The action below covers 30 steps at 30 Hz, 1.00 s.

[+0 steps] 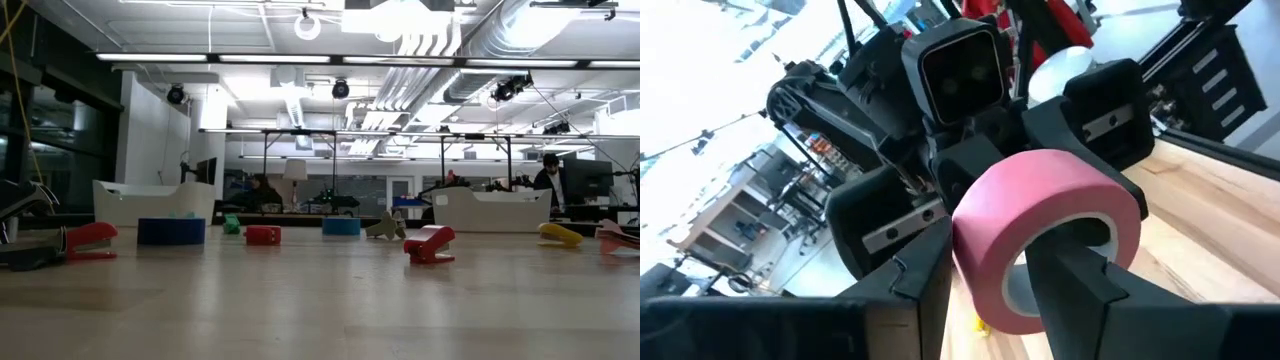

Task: Pick and place Stapler, Stapler remover, tape
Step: Put the pink tape into the black bin

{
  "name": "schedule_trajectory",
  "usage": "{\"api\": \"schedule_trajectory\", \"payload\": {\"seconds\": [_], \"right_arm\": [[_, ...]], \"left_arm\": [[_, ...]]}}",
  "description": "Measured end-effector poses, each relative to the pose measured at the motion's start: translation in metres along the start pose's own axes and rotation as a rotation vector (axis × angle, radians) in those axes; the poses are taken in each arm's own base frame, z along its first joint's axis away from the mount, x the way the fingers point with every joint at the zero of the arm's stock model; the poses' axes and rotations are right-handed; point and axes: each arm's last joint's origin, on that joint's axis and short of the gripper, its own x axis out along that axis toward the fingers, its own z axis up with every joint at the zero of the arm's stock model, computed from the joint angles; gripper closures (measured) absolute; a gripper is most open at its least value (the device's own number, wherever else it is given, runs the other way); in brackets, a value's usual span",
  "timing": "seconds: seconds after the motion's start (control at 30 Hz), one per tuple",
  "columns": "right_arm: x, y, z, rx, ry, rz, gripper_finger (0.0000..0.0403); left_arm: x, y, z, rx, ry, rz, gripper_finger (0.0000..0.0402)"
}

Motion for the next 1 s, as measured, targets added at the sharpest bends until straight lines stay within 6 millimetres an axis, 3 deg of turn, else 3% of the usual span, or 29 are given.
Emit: {"api": "schedule_trajectory", "payload": {"seconds": [0.17,0.37,0.5,0.73,1.0], "right_arm": [[0.000,-0.001,0.000,0.015,-0.002,-0.003,0.0367],[0.000,-0.001,0.001,0.039,-0.002,-0.013,0.0368],[0.000,-0.001,0.001,0.039,0.002,-0.018,0.0365],[-0.001,0.004,0.001,0.075,0.029,-0.051,0.0320],[-0.011,0.019,0.007,0.035,0.130,-0.337,0.0276]], "left_arm": [[0.000,0.001,0.001,0.023,-0.003,0.014,0.0293],[0.000,0.002,0.001,0.063,-0.004,0.022,0.0363],[0.000,0.002,0.001,0.068,-0.006,0.020,0.0364],[0.000,0.000,0.000,0.097,0.006,0.006,0.0364],[-0.002,0.001,-0.006,0.124,0.130,0.051,0.0364]]}}
